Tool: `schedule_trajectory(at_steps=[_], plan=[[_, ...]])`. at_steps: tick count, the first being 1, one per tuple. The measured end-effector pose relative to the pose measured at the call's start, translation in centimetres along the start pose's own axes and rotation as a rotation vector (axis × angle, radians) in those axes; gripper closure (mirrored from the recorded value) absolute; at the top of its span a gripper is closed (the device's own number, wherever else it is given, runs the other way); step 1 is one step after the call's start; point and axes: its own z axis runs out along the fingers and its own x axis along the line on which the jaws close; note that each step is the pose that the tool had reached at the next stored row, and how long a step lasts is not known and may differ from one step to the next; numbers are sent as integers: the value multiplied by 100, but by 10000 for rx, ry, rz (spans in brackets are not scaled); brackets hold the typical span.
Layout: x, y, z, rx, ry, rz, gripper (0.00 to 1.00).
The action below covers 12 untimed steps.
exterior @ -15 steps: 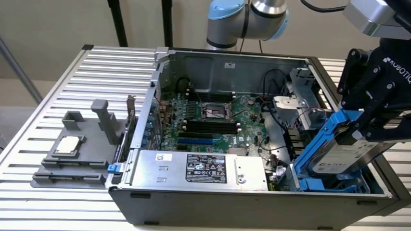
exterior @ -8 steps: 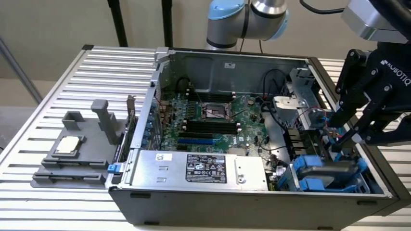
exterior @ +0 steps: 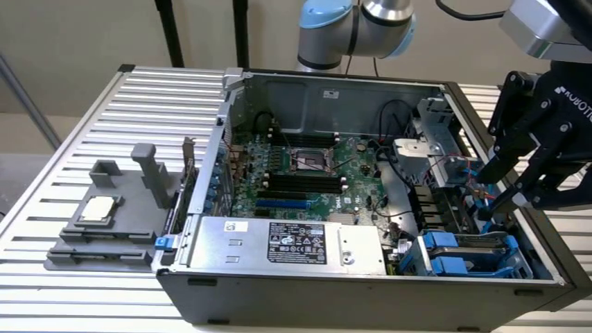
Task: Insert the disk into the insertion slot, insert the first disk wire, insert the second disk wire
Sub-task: 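Insert the disk into the insertion slot, then insert the first disk wire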
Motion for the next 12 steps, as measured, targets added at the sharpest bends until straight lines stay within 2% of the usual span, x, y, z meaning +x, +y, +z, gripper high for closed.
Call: schedule_trajectory(at_steps=[6, 8, 10, 11, 12], plan=[[1, 0, 0, 1, -1, 1, 62], [1, 0, 0, 0, -1, 1, 75], [1, 0, 0, 0, -1, 1, 75], [1, 0, 0, 0, -1, 1, 81], [1, 0, 0, 1, -1, 1, 81]])
